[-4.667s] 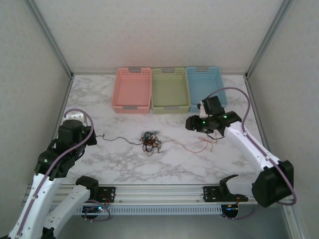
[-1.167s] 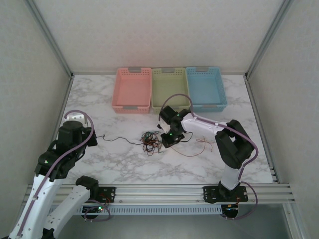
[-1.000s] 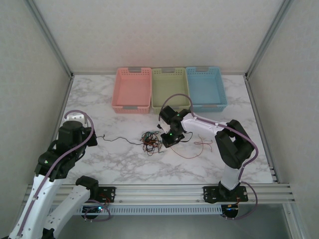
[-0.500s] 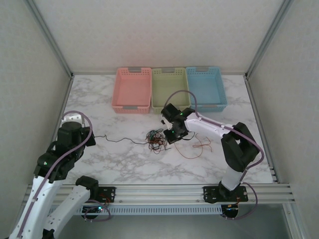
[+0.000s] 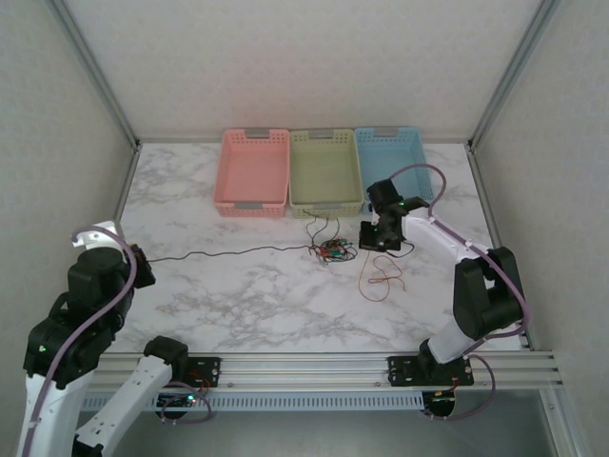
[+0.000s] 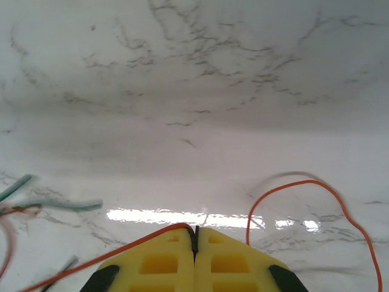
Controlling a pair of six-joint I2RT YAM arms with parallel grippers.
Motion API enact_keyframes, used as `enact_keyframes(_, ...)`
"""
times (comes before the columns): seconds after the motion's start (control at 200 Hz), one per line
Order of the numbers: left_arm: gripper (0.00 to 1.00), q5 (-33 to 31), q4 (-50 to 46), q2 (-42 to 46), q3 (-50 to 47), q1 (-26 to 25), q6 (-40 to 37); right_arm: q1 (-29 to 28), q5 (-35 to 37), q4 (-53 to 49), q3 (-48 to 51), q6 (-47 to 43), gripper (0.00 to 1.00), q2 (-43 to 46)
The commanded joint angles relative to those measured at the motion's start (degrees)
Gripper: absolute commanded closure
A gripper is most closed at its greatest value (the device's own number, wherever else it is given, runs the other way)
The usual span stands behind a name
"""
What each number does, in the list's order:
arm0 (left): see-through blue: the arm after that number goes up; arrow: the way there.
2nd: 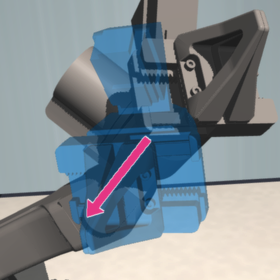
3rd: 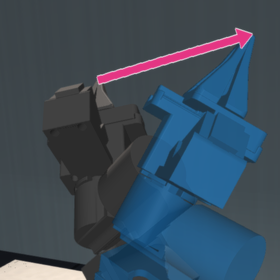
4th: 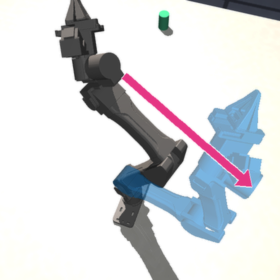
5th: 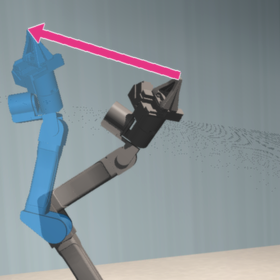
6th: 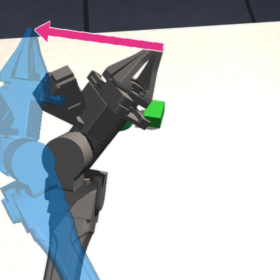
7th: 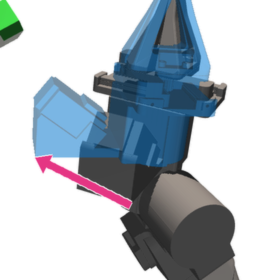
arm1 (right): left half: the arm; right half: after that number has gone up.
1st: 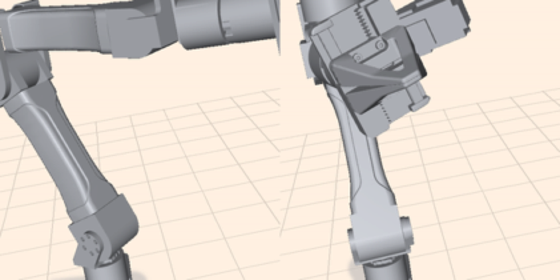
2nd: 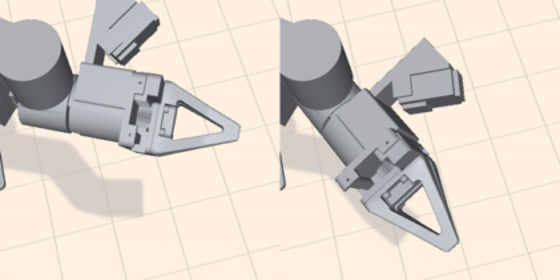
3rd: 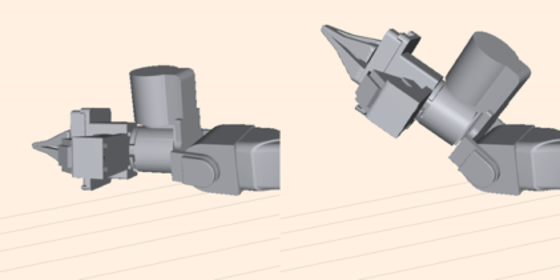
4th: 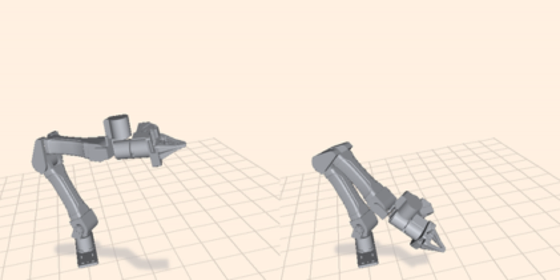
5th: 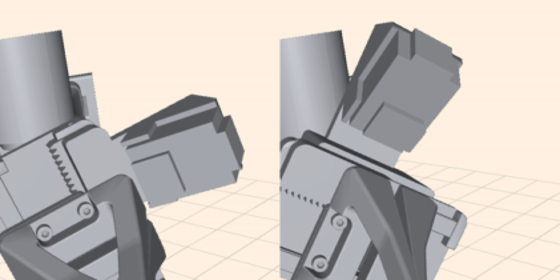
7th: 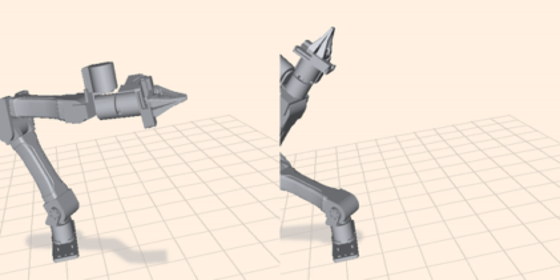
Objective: Untangle the cables
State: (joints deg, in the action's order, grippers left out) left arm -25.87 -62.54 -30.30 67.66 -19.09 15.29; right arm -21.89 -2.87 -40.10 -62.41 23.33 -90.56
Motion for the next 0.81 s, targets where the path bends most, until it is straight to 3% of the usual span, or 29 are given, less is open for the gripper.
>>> enact_keyframes(0.0,1.0,-18.24,-4.24,1.32,7.96,0.9,-3.29,6.83,13.66,-3.15,3.28,3.92,1.0,-0.74)
enact_keyframes(0.34,1.0,-28.79,-6.18,-0.28,19.57,-0.49,-11.46,14.79,14.99,-0.78,6.25,4.18,1.0,-1.54)
enact_keyframes(0.546,1.0,-34.63,-7.7,-0.55,24.48,-5.73,-12.39,17.13,14.65,-0.22,6.15,4.79,1.0,-1.47)
enact_keyframes(0.676,1.0,-25.23,-6.49,0.5,21.43,-11.02,-7.04,16.97,9.55,1.08,6.25,4.45,1.0,-1.16)
enact_keyframes(0.801,1.0,-9.44,-2.69,-0.69,15.2,-11.67,-4.22,15.35,4.79,2.74,7.03,3.12,1.0,2.22)
